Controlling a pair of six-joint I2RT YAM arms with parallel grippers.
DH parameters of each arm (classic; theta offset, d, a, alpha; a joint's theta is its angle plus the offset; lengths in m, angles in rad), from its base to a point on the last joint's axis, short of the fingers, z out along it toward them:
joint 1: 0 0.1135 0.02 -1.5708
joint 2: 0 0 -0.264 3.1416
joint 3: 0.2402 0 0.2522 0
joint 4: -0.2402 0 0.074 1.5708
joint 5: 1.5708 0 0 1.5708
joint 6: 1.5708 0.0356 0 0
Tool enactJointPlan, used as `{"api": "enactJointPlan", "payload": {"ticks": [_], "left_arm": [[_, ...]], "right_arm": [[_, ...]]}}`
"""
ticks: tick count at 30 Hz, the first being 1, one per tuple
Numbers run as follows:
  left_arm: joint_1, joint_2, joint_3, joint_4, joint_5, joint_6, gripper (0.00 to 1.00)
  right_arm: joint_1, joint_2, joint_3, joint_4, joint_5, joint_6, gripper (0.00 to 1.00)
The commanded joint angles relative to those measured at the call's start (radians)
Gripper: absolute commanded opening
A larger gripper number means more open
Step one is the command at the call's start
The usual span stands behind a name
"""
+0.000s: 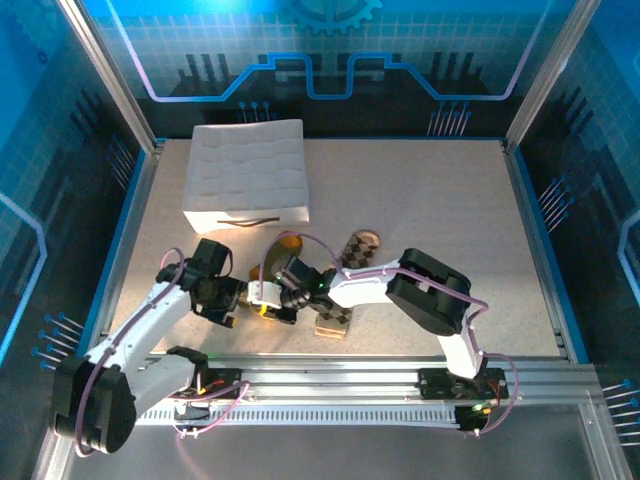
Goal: Roll the socks
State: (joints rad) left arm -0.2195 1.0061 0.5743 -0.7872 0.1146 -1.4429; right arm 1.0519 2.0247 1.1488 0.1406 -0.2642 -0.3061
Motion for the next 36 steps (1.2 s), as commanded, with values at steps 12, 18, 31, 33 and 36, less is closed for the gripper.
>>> {"api": "enactJointPlan", "payload": {"ticks": [12,18,31,33,36], "left_arm": [[0.001,0.044,-0.108,0.299,0.011,0.030,0.59],[-0.002,0.125,-0.119,0.368,0.006,0.041,0.53],[-0.029,0.345,-0.018,0.142,-0.008,0.056,0.00],[-0.029,0.382,0.005,0.079,0.003,0.056,0.00],[-0.025,0.424,0.028,0.032,0.017,0.058,0.00]], "right_arm": [[-0.158,0.176,0.065,-0.178,-0.362,0.381,0.00],[-0.194,0.214,0.107,-0.195,-0.432,0.468,0.00],[-0.188,0.169,0.110,-0.204,-0.408,0.436,0.07],[-0.173,0.122,0.091,-0.196,-0.368,0.365,0.21],[-0.127,0.003,0.002,-0.125,-0.236,0.221,0.38]]}}
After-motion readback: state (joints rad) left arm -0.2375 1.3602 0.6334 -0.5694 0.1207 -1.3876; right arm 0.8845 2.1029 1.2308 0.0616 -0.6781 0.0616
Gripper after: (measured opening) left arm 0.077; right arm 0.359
